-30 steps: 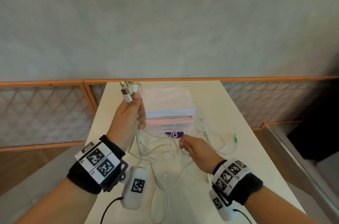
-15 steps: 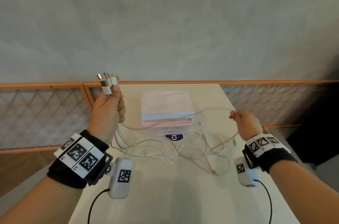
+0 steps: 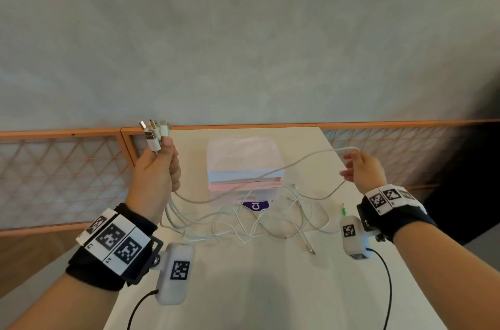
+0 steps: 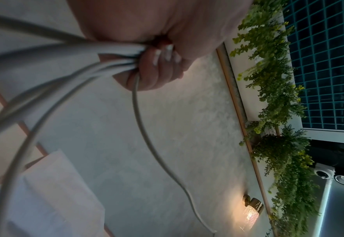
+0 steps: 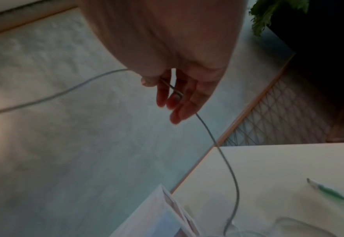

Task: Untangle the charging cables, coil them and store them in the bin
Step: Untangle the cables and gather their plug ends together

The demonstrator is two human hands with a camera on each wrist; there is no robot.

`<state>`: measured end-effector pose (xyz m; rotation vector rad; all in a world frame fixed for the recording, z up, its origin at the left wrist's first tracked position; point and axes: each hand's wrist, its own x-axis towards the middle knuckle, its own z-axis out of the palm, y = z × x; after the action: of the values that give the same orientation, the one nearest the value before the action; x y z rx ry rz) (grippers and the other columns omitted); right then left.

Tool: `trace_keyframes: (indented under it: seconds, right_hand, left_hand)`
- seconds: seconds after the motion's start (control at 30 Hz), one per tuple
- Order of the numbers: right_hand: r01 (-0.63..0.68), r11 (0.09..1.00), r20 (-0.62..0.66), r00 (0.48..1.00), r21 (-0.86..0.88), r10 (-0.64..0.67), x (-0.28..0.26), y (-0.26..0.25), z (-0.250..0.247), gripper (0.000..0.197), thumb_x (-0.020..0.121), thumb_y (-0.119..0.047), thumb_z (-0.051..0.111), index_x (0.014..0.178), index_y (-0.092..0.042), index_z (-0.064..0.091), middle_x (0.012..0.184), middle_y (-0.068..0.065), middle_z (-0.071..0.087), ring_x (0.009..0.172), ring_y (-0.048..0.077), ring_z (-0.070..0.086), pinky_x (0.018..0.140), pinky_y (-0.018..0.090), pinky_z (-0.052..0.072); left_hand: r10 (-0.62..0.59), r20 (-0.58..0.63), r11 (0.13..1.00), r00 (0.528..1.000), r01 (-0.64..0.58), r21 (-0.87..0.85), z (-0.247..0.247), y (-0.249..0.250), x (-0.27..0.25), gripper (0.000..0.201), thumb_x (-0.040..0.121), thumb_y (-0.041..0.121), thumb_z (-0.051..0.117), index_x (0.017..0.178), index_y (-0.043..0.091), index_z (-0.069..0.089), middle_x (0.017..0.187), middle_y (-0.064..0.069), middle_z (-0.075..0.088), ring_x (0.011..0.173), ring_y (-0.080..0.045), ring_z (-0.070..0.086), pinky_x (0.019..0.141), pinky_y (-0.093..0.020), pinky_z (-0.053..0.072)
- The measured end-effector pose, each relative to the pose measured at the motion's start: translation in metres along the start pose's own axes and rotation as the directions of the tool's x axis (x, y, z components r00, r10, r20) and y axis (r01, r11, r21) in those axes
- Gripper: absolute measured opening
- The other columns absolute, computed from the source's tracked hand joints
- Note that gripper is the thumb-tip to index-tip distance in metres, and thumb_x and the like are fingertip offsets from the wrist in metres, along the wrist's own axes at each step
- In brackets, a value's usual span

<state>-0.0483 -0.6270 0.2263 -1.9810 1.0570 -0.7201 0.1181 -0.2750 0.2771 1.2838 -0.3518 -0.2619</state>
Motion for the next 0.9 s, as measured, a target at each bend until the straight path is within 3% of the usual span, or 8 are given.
trace_keyframes:
  seconds: [0.1, 0.2, 0.3, 0.5, 0.57, 0.67, 0.77, 0.9]
  right_hand:
    - [0.181, 0.980, -0.069, 0.980, -0.086, -0.187, -0.009, -0.008, 0.003, 0.031, 0.099, -0.019, 0.033, 0.109, -0.009, 0.061, 0.110, 0.017, 0.059, 0.105, 0.031, 0.054, 0.084, 0.030, 0.036]
    - [0.351, 0.932, -0.163, 0.918, -0.088, -0.361, -0.010, -0.021, -0.001, 0.031, 0.098, -0.016, 0.038, 0.122, -0.009, 0.057, 0.121, 0.016, 0.050, 0.109, 0.023, 0.048, 0.087, 0.016, 0.028]
    - [0.494, 0.860, -0.207, 0.834, -0.130, -0.511, -0.006, -0.025, -0.006, 0.034, 0.094, -0.020, 0.039, 0.120, -0.013, 0.059, 0.122, 0.013, 0.051, 0.115, 0.025, 0.047, 0.097, 0.026, 0.033]
    - [0.563, 0.799, -0.127, 0.795, -0.209, -0.593, -0.014, -0.016, -0.002, 0.042, 0.092, -0.031, 0.033, 0.120, -0.015, 0.059, 0.124, 0.010, 0.054, 0.116, 0.021, 0.045, 0.099, 0.035, 0.037]
    - [0.508, 0.834, -0.078, 0.842, -0.214, -0.533, -0.017, -0.008, 0.002, 0.040, 0.093, -0.027, 0.034, 0.122, -0.013, 0.058, 0.124, 0.011, 0.055, 0.118, 0.020, 0.044, 0.100, 0.032, 0.035]
    - [0.307, 0.905, 0.267, 0.936, -0.295, -0.230, -0.023, 0.013, 0.021, 0.034, 0.098, -0.018, 0.037, 0.128, -0.014, 0.054, 0.130, 0.011, 0.056, 0.122, 0.026, 0.049, 0.101, 0.031, 0.034]
    - [0.257, 0.831, 0.490, 0.871, -0.494, 0.022, -0.033, 0.044, 0.037, 0.038, 0.096, -0.009, 0.039, 0.130, -0.018, 0.052, 0.131, 0.012, 0.056, 0.119, 0.027, 0.053, 0.101, 0.030, 0.036]
    - [0.241, 0.828, 0.506, 0.861, -0.506, 0.058, -0.041, 0.050, 0.049, 0.054, 0.088, 0.005, 0.042, 0.137, -0.018, 0.040, 0.130, 0.013, 0.050, 0.111, 0.026, 0.054, 0.098, 0.030, 0.040]
  left_hand:
    - [-0.007, 0.017, 1.000, 1.000, 0.007, 0.007, 0.002, -0.004, -0.002, 0.038, 0.099, 0.034, 0.038, 0.063, 0.022, 0.034, 0.045, 0.014, 0.027, 0.037, -0.002, 0.020, 0.035, -0.014, 0.018]
    - [-0.003, 0.019, 1.000, 1.000, 0.003, 0.008, 0.005, -0.003, -0.003, 0.038, 0.099, 0.032, 0.037, 0.064, 0.021, 0.034, 0.044, 0.015, 0.028, 0.036, -0.001, 0.021, 0.034, -0.013, 0.019]
    - [0.010, 0.015, 1.000, 1.000, -0.010, 0.002, 0.006, -0.001, -0.003, 0.038, 0.100, 0.033, 0.036, 0.063, 0.020, 0.034, 0.044, 0.015, 0.027, 0.036, -0.001, 0.020, 0.034, -0.014, 0.019]
    - [0.010, 0.012, 1.000, 1.000, -0.010, 0.003, 0.003, -0.001, -0.002, 0.038, 0.099, 0.035, 0.036, 0.064, 0.021, 0.035, 0.045, 0.015, 0.027, 0.037, -0.002, 0.020, 0.035, -0.014, 0.019]
    - [0.010, 0.016, 1.000, 1.000, -0.010, -0.001, 0.001, -0.002, -0.002, 0.038, 0.099, 0.035, 0.037, 0.064, 0.021, 0.036, 0.045, 0.015, 0.027, 0.036, -0.001, 0.020, 0.035, -0.014, 0.019]
    - [0.014, -0.003, 1.000, 1.000, -0.014, 0.000, -0.006, -0.002, -0.003, 0.037, 0.099, 0.036, 0.037, 0.065, 0.021, 0.036, 0.045, 0.015, 0.028, 0.036, -0.001, 0.021, 0.035, -0.014, 0.020]
    - [0.014, -0.005, 1.000, 1.000, -0.014, -0.003, -0.005, -0.001, -0.003, 0.038, 0.098, 0.037, 0.037, 0.064, 0.020, 0.036, 0.045, 0.015, 0.028, 0.036, -0.002, 0.021, 0.035, -0.015, 0.019]
    - [0.029, -0.005, 0.999, 1.000, -0.029, -0.020, -0.006, 0.002, -0.004, 0.037, 0.099, 0.035, 0.037, 0.064, 0.021, 0.035, 0.047, 0.014, 0.028, 0.038, -0.002, 0.021, 0.038, -0.017, 0.015]
